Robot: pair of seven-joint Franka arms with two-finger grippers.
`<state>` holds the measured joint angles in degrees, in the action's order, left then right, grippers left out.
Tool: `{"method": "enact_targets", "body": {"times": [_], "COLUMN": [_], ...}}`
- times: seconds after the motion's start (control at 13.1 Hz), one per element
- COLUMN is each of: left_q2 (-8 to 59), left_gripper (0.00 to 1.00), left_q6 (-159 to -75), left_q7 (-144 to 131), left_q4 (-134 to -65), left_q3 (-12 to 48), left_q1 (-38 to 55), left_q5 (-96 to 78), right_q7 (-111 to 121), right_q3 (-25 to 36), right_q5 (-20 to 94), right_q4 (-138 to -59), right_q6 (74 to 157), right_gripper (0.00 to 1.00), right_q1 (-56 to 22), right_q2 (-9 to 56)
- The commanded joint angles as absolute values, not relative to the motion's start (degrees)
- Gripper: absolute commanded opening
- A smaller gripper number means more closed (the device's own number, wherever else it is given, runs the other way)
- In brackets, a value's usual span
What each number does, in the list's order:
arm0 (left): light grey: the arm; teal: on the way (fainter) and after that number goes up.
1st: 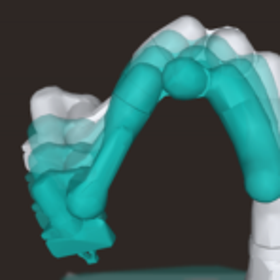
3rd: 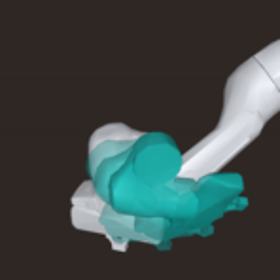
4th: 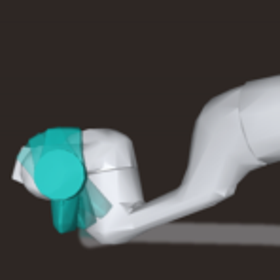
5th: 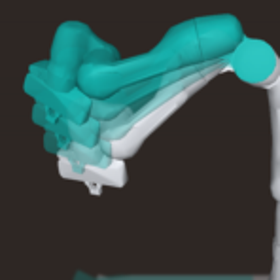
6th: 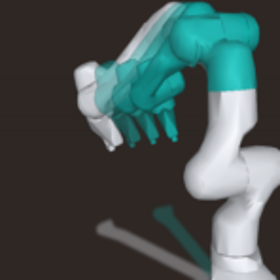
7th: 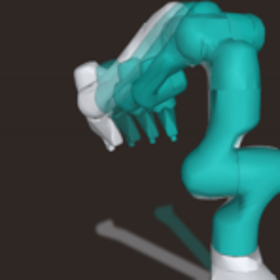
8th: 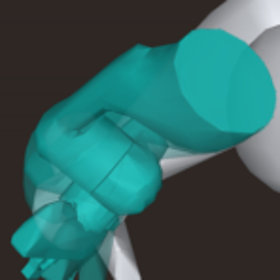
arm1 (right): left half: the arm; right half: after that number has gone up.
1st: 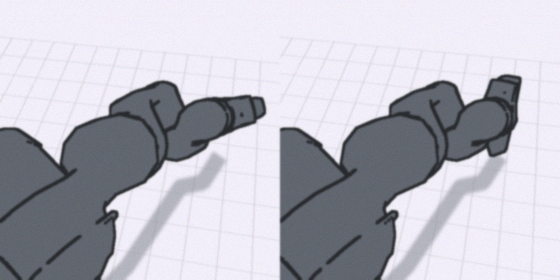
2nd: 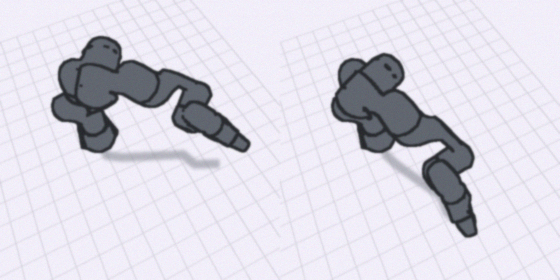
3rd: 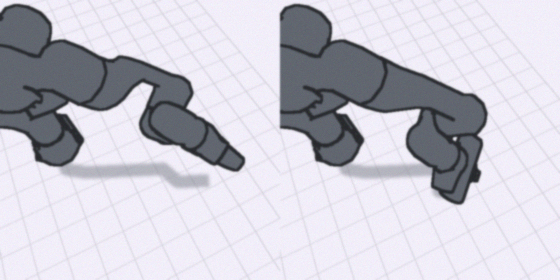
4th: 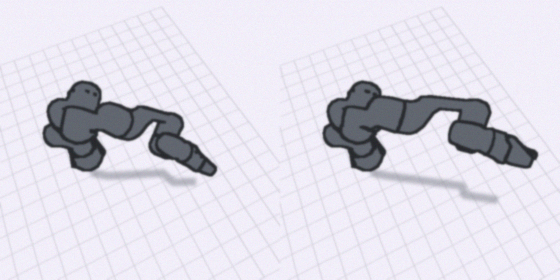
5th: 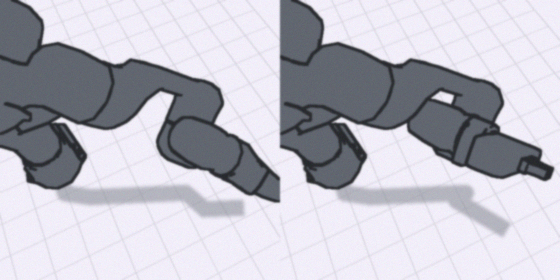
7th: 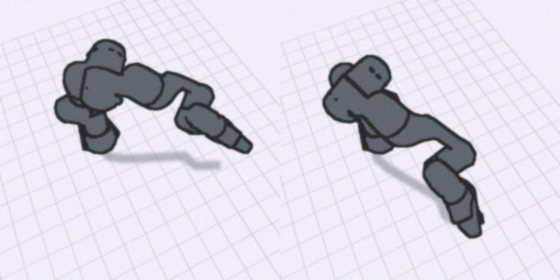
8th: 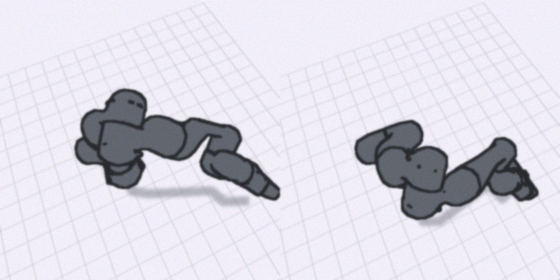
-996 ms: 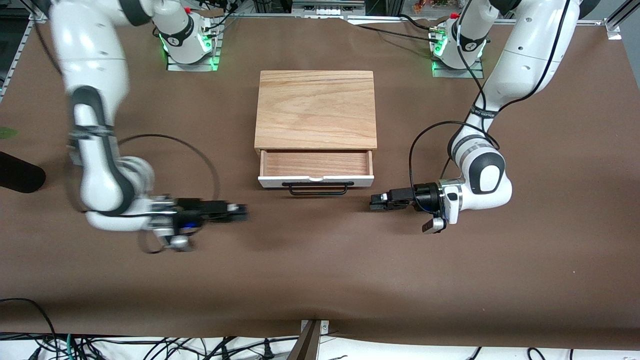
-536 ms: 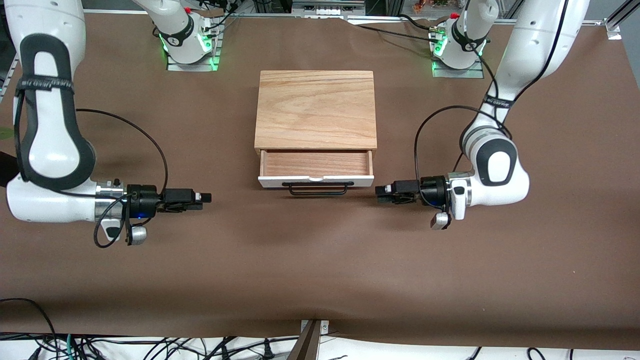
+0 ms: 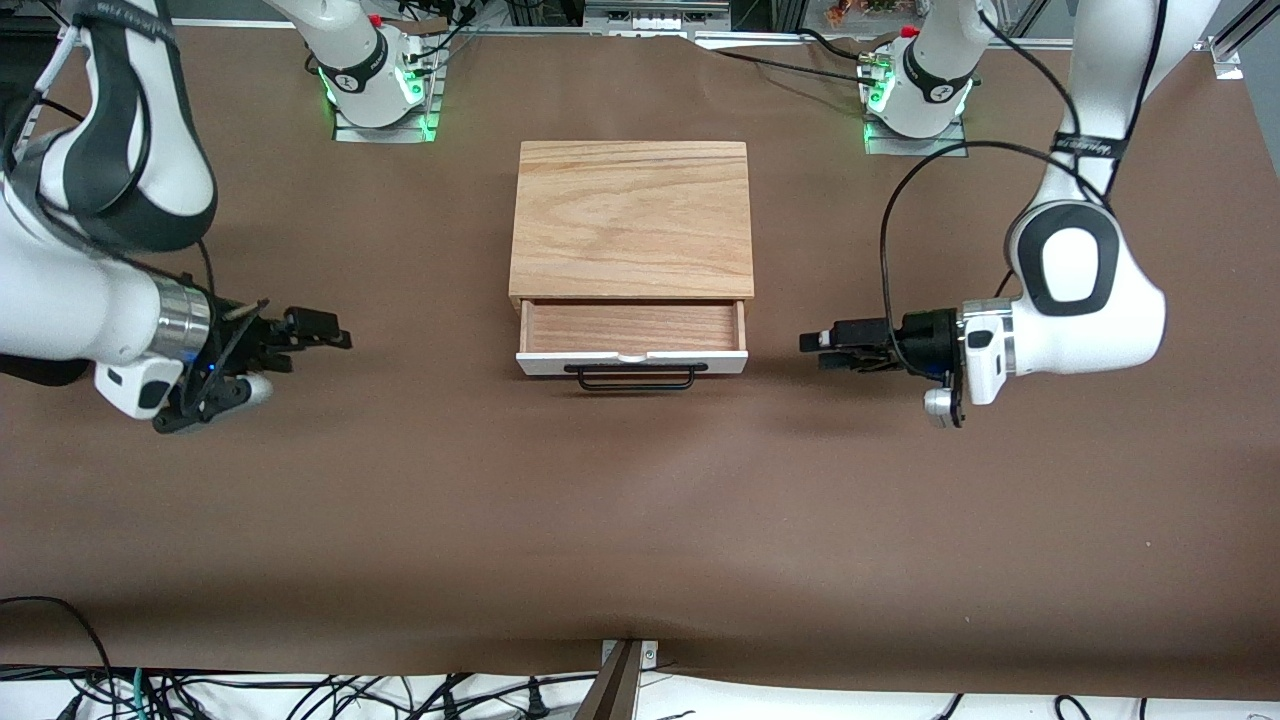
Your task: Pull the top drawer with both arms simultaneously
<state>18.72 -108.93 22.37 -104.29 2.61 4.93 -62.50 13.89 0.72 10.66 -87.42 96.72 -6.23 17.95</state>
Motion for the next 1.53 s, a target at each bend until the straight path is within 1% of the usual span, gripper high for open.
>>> {"method": "enact_targets", "body": {"times": [0.0,0.15,0.38,0.54,0.77,0.92,1.07,1.3,1.38,1.46], "left_q2": [9.96,5.73,1.86,-1.22,-4.91,-7.46,-8.35,-7.13,-6.6,-6.59], "left_gripper": [1.0,1.0,1.0,1.0,1.0,1.0,1.0,1.0,1.0,1.0], "left_q6": [-109.6,-107.77,-102.5,-98.89,-94.06,-91.33,-88.09,-83.95,-83.59,-83.58], "left_q7": [14.27,8.55,5.64,4.22,4.13,3.52,3.43,3.69,3.87,3.69], "left_q4": [-108.8,-108.98,-108.98,-108.9,-108.46,-108.19,-106.45,-100.4,-98.54,-98.09], "left_q3": [2.99,3.34,3.16,2.99,2.37,2.29,2.2,2.29,2.29,2.29], "left_q1": [4.05,4.04,2.74,2.46,2.2,2.11,2.11,2.2,2.11,2.11], "left_q5": [-51.03,-39.08,-32.19,-25.0,-17.69,-11.63,-6.62,-1.07,0.08,1.22], "right_q7": [11.61,9.85,8.7,5.56,2.98,2.55,3.16,3.78,3.34,3.17], "right_q3": [0.26,0.26,0.18,0.18,0.18,0.17,0.18,0.18,0.09,-0.09], "right_q5": [3.36,0.71,0.09,0.09,-3.06,-2.82,-2.81,-2.99,-3.08,-3.34], "right_q4": [-95.35,-95.8,-95.71,-95.8,-96.85,-97.47,-97.21,-95.71,-95.71,-95.63], "right_q6": [95.02,91.69,90.01,89.91,90.44,91.4,90.79,90.79,91.31,91.58], "right_gripper": [1.0,1.0,1.0,1.0,1.0,1.0,1.0,1.0,1.0,1.0], "right_q1": [-5.89,-4.75,-1.68,0.17,0.79,1.58,1.93,1.76,1.67,1.41], "right_q2": [8.81,5.9,2.82,2.2,0.88,0.09,0.26,1.32,1.32,1.32]}}
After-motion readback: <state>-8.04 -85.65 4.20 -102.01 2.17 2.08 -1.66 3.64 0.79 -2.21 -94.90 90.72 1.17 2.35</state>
